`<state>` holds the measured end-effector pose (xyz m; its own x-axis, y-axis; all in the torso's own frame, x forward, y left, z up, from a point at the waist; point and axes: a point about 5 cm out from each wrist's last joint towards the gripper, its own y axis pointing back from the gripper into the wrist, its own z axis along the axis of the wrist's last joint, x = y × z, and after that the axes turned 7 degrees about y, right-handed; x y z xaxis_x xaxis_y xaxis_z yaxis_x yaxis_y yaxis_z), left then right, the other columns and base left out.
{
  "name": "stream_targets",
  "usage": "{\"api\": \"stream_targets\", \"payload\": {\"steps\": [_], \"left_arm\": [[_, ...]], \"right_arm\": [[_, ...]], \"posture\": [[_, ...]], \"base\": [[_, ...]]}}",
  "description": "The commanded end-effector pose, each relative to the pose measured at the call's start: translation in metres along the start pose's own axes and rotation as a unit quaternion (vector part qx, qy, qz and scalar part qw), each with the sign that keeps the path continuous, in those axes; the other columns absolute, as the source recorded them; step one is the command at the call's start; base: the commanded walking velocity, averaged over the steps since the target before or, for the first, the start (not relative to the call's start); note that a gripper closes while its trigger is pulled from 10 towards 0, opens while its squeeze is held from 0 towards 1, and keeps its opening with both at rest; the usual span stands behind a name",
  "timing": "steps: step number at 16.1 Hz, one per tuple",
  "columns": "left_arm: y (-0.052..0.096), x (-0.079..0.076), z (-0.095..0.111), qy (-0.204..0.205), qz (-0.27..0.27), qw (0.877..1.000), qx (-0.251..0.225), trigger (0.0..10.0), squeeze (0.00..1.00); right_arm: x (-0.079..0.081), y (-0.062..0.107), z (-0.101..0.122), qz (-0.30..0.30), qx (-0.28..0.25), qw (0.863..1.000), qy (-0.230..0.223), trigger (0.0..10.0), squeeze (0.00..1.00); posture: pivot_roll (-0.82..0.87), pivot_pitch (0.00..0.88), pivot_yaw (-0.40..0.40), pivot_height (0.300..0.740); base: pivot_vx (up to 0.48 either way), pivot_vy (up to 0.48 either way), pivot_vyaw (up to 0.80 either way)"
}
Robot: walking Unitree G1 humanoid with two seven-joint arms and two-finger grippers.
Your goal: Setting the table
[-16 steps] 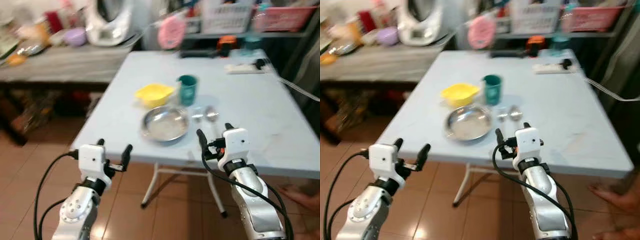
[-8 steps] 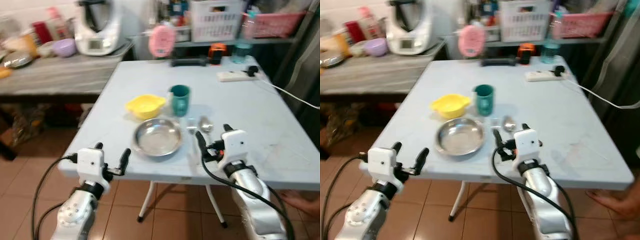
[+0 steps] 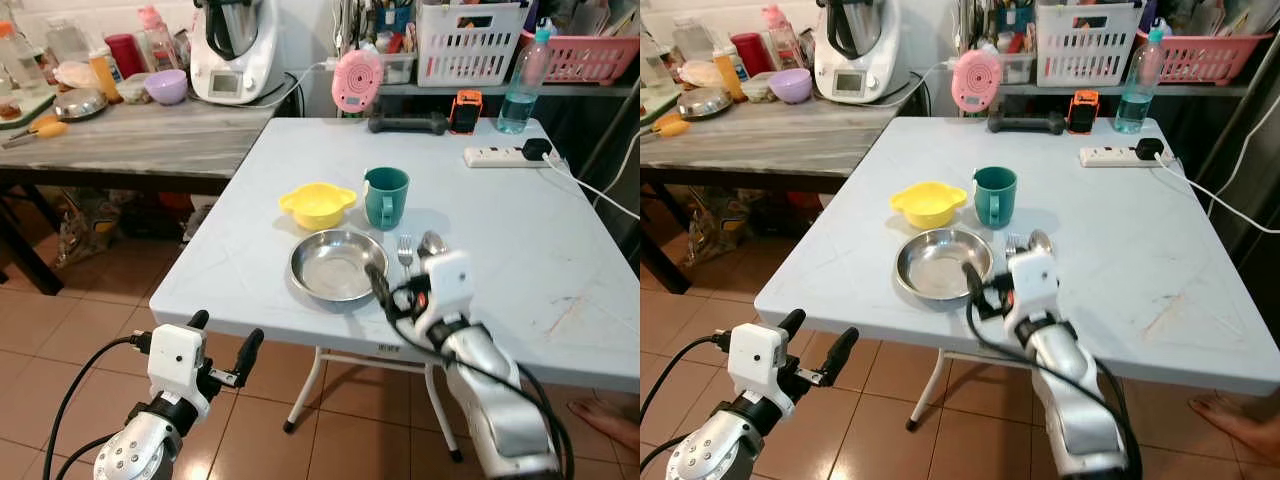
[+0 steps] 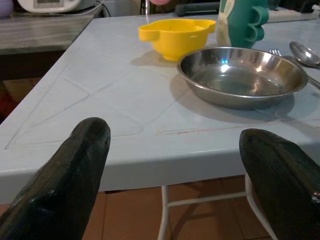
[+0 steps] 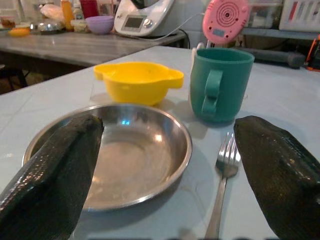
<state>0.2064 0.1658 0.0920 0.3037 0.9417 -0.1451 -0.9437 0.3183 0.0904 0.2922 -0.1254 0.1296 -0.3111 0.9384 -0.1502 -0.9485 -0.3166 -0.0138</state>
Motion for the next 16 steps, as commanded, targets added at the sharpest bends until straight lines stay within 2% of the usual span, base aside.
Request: {"api": "stream_targets", "payload": {"steps": [1,4,6,10,12,16], "left_arm": [[0.002,-0.002,0.004,-0.004,-0.015,1.000,-0.001,10.0,0.00],[0.008,-0.009,0.004,-0.008,-0.048,0.999,0.009,10.0,0.00],[0.010,-0.010,0.003,-0.012,-0.053,0.998,0.014,10.0,0.00],[0.010,-0.013,-0.004,-0.008,-0.058,0.998,0.023,10.0,0.00],[0.008,-0.015,-0.005,-0.007,-0.061,0.998,0.024,10.0,0.00],[0.008,-0.018,0.005,-0.009,-0.065,0.998,0.018,10.0,0.00]], "right_arm": [[-0.004,-0.006,0.003,-0.014,0.008,1.000,-0.024,10.0,0.00],[-0.010,-0.020,0.004,-0.031,0.031,0.997,-0.068,10.0,0.00],[-0.009,-0.030,0.006,-0.043,0.056,0.995,-0.070,10.0,0.00],[-0.001,-0.044,0.016,-0.015,0.045,0.997,-0.068,10.0,0.00],[0.008,-0.047,0.023,0.017,0.033,0.990,-0.135,10.0,0.00],[0.009,-0.050,0.013,-0.011,0.068,0.984,-0.163,10.0,0.00]], "posture": [[-0.11,0.053,0.077,0.740],[-0.10,0.057,0.076,0.740],[-0.10,0.071,0.077,0.740],[-0.10,0.080,0.079,0.740],[-0.10,0.079,0.080,0.740],[-0.09,0.077,0.079,0.740]], "base": [[0.000,0.000,0.00],[0.000,0.000,0.00],[0.000,0.000,0.00],[0.000,0.000,0.00],[0.000,0.000,0.00],[0.000,0.000,0.00]]}}
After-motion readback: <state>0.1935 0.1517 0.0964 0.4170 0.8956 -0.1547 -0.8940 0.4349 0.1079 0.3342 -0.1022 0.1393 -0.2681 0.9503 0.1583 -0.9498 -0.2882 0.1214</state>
